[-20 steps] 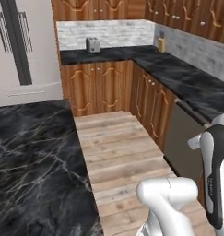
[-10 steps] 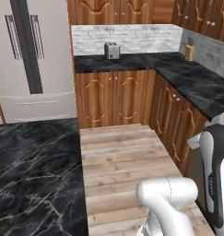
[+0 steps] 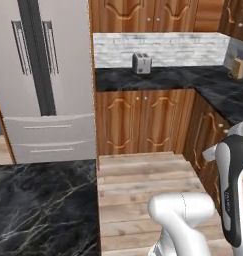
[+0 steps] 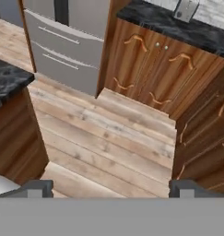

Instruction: Place one of the steaks on the plate and the other in the bowl. Then place the bowl in the fridge.

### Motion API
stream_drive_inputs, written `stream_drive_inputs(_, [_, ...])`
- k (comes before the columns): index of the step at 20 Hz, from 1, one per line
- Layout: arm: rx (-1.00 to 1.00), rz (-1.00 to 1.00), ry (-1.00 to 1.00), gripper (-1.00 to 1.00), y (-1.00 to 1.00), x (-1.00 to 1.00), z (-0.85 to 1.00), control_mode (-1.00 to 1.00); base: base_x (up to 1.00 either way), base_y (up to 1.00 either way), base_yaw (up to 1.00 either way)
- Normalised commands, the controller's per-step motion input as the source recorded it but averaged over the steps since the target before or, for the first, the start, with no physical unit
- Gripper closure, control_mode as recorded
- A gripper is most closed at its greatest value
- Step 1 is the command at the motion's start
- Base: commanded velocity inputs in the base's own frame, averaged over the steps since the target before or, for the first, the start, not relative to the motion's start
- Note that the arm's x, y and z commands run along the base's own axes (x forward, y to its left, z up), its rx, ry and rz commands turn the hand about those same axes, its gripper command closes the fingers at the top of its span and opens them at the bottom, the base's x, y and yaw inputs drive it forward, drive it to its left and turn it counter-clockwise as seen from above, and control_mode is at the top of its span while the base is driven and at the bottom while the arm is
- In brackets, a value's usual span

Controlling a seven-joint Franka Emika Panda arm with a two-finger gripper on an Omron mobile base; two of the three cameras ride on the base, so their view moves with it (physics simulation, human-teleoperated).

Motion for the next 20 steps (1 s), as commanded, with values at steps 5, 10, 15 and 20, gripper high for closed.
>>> stream_drive_inputs(5, [0.00, 0.00, 0.00, -1.00, 0.00, 0.00, 0.00, 1.00, 1.00, -0.09, 0.18])
stream_drive_inputs(10, [0.00, 0.00, 0.00, -1.00, 0.00, 0.00, 0.00, 1.00, 1.00, -0.02, 0.27])
stream_drive_inputs(15, [0.00, 0.00, 0.00, -1.00, 0.00, 0.00, 0.00, 1.00, 1.00, 0.00, 0.59])
stream_drive_inputs(20, [0.00, 0.00, 0.00, -1.00, 0.00, 0.00, 0.00, 1.00, 0.96, 0.13, 0.54])
